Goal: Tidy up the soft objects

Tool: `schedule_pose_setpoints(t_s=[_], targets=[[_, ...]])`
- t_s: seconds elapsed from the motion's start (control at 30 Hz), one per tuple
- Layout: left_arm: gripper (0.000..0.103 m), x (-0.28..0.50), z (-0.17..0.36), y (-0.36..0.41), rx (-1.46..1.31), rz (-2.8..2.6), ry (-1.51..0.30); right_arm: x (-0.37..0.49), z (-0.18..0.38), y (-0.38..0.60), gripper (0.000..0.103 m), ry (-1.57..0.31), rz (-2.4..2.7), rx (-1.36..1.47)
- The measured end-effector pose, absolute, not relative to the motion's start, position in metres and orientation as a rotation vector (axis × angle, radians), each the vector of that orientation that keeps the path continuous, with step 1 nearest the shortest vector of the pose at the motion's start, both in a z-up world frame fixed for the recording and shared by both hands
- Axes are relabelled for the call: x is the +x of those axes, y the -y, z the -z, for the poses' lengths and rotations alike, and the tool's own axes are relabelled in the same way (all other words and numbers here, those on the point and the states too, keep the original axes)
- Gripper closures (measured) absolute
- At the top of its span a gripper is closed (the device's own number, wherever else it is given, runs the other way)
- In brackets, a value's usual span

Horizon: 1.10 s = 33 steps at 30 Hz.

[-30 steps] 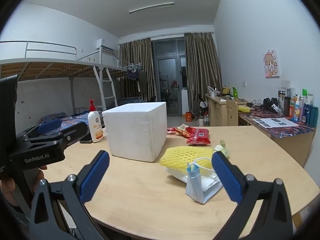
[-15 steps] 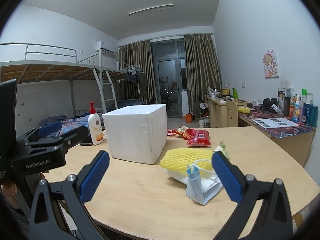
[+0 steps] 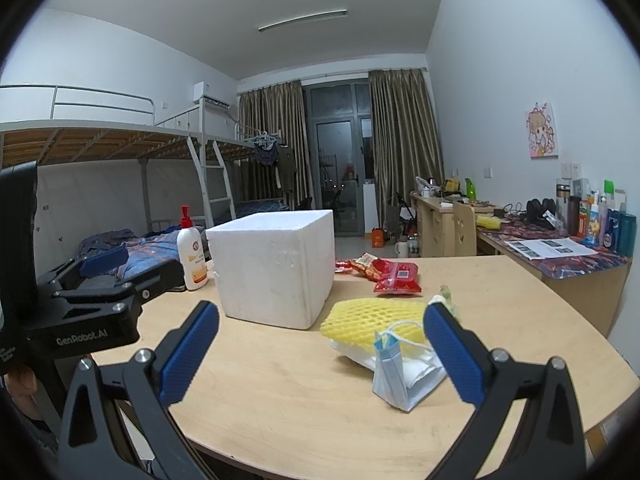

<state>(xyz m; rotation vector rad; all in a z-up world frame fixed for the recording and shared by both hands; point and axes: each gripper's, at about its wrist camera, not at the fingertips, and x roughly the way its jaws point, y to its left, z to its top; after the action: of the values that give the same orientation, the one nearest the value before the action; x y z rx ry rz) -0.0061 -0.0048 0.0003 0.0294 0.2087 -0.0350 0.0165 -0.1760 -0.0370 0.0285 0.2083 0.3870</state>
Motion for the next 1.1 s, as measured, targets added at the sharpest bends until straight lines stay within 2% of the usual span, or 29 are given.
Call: schedule_pose_setpoints(t_s=[1.1], targets=[[0.0,-0.0063,-0.0003,0.0055,0.037,0.045,-0.202,0.0187,0.0378,0.1784,0.0,-0.215,-0.381,0.026]])
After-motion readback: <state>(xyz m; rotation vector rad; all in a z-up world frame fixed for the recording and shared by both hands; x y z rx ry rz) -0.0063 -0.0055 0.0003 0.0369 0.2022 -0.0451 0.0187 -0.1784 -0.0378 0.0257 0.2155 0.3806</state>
